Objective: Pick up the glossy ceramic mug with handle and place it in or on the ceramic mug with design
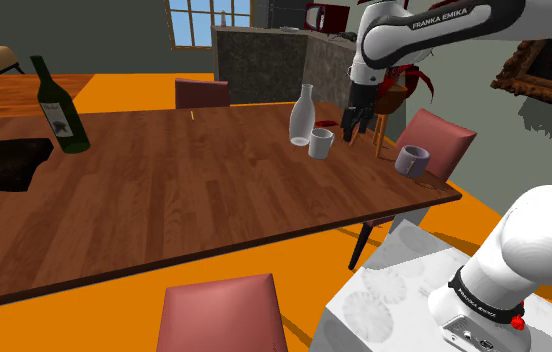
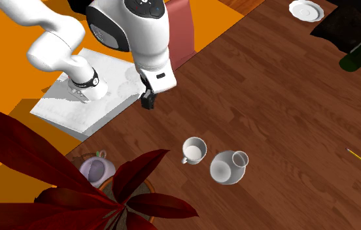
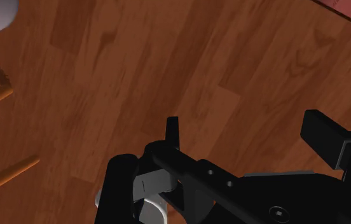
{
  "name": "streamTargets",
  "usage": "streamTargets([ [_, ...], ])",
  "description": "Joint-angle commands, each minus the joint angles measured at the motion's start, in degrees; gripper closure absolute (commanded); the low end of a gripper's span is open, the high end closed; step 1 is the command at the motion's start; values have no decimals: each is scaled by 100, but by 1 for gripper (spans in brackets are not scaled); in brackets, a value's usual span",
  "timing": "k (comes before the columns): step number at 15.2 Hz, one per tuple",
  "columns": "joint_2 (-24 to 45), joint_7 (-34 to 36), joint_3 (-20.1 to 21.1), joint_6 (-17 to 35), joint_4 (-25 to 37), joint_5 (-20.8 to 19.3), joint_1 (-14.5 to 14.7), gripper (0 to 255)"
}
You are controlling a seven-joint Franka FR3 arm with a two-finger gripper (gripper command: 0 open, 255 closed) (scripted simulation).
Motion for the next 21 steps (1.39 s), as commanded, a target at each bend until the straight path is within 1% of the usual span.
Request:
streamTargets([
  [1, 464, -43, -28, 209, 307, 2, -4, 0],
  [8, 1927, -226, -116, 698, 1448, 43, -79, 0],
  [14, 3223, -364, -146, 837, 2752, 118, -192, 0],
  [15, 3346, -375, -146, 835, 2891, 125, -206, 0],
  [21, 3515, -389, -140, 1234, 2661, 148, -226, 0],
])
